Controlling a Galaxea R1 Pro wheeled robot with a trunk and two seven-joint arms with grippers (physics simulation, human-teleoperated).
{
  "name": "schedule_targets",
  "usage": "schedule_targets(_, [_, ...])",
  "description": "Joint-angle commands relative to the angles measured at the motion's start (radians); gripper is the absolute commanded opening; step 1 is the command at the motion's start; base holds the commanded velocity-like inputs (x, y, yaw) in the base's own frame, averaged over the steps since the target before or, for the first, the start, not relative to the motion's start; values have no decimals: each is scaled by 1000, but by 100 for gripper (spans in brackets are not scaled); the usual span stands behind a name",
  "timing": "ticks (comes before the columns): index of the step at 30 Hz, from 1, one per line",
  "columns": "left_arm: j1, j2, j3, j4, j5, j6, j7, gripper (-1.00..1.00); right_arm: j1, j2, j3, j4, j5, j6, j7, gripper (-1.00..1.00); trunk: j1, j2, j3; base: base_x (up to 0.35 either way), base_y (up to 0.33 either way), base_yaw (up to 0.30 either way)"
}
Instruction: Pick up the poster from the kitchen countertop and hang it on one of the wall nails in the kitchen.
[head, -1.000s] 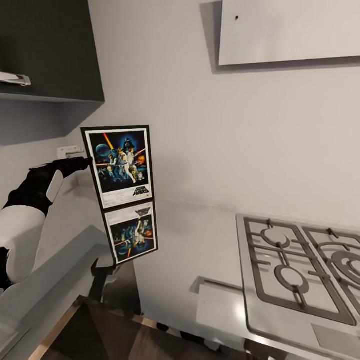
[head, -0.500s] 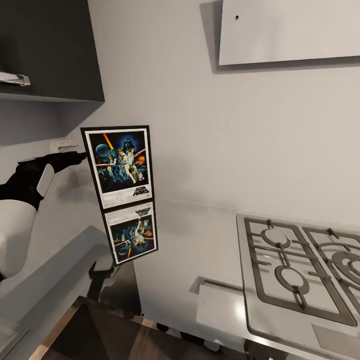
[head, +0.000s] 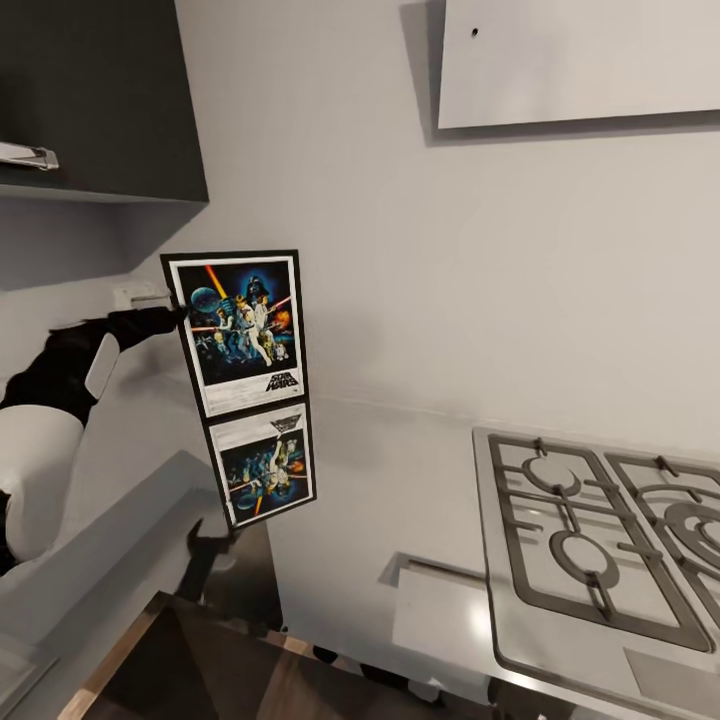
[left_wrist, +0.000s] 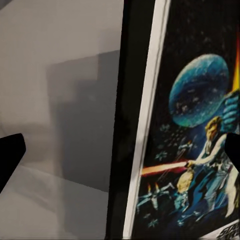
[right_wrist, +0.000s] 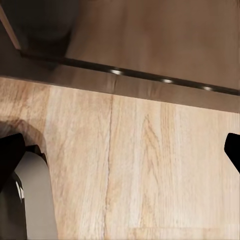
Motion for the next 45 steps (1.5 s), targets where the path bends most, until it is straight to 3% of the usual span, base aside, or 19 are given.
schedule_targets(1, [5, -6, 3, -1, 10, 9, 3, 100, 0, 0, 1, -2, 1, -1, -4, 100, 0, -1, -2, 0, 0, 0])
schedule_targets(8, [22, -55, 1, -6, 11, 4, 53, 100, 0, 0, 1, -2, 1, -1, -4, 100, 0, -1, -12, 0, 0, 0])
schedule_targets(18, [23, -57, 4, -7, 11, 2, 17, 100, -1, 0, 1, -2, 1, -1, -4, 100, 0, -1, -28, 0, 0, 0])
schedule_targets(45, [24, -56, 13, -13, 9, 0, 14, 100, -1, 0, 1, -2, 1, -1, -4, 100, 0, -1, -55, 0, 0, 0])
